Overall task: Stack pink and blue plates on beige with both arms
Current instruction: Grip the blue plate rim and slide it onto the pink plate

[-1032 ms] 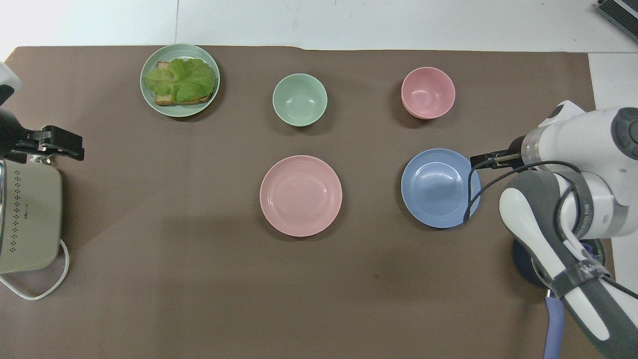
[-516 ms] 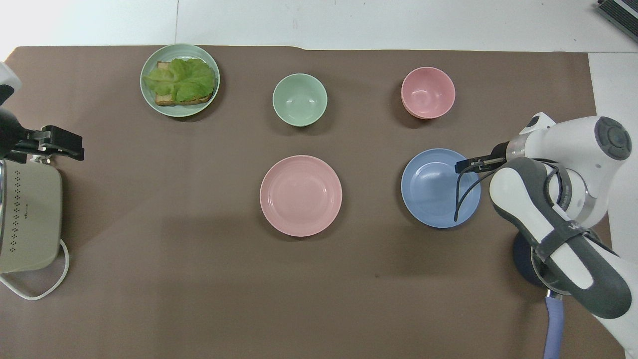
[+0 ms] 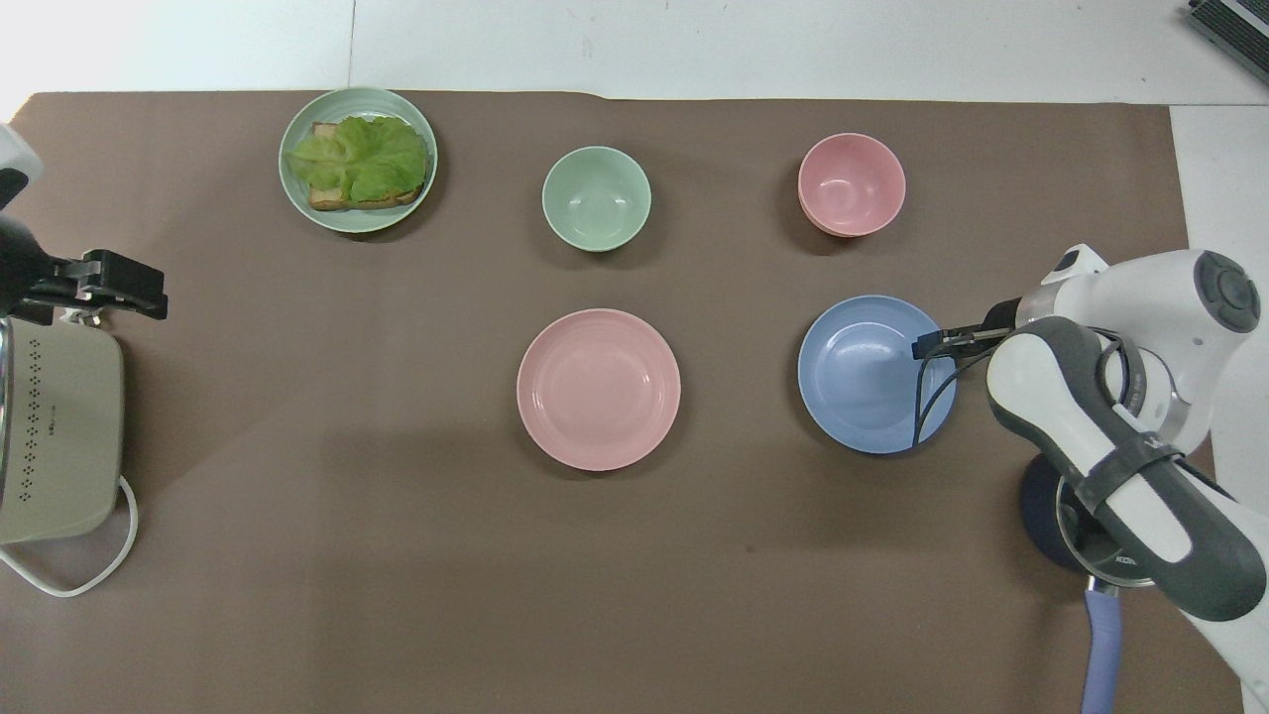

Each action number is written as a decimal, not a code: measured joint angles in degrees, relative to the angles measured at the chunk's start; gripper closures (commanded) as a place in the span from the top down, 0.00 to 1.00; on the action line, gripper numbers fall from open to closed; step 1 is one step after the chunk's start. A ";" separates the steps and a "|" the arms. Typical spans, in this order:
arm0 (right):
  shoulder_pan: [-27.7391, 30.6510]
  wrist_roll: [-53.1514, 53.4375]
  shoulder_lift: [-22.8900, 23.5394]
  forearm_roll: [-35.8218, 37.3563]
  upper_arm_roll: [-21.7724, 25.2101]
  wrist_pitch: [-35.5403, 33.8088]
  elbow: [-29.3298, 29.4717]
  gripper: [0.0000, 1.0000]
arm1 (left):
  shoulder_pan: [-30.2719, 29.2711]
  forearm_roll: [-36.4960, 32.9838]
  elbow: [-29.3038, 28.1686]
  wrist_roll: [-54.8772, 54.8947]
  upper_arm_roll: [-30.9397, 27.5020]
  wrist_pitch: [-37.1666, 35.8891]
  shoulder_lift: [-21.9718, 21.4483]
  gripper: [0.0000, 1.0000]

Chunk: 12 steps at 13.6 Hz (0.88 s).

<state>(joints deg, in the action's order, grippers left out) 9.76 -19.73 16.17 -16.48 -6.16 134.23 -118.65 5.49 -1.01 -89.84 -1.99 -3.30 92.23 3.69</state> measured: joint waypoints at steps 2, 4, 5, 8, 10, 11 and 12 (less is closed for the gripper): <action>0.41 -0.14 -0.11 -0.42 0.00 -0.08 -0.50 0.04 | 0.00 0.00 0.00 0.00 0.00 0.00 0.00 1.00; 0.46 -0.14 -0.23 -0.93 -0.01 -0.09 -0.61 0.03 | 0.00 0.00 0.00 0.00 0.00 0.00 0.00 1.00; 0.46 -0.27 -0.39 -1.96 -0.06 -0.34 -0.62 0.03 | 0.00 0.00 0.00 0.00 0.00 0.00 0.00 1.00; 0.40 -0.57 -1.13 -3.17 -0.12 -0.55 -0.61 0.03 | 0.00 0.00 0.00 0.00 0.00 0.00 0.00 1.00; 0.38 -0.57 -1.12 -3.22 -0.18 -0.55 -0.52 0.03 | 0.00 0.00 0.00 0.00 0.00 0.00 0.00 1.00; 0.37 -0.57 -1.13 -3.23 -0.24 -0.54 -0.46 0.03 | 0.00 0.00 0.00 0.00 0.00 0.00 0.00 1.00; 0.35 -0.57 -1.13 -3.24 -0.32 -0.53 -0.38 0.03 | 0.00 0.00 0.00 0.00 0.00 0.00 0.00 1.00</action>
<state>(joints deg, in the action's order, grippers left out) 10.12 -20.30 15.05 -19.72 -6.49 133.70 -119.03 5.49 -1.01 -89.84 -1.99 -3.31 92.23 3.69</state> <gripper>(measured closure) 0.952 0.000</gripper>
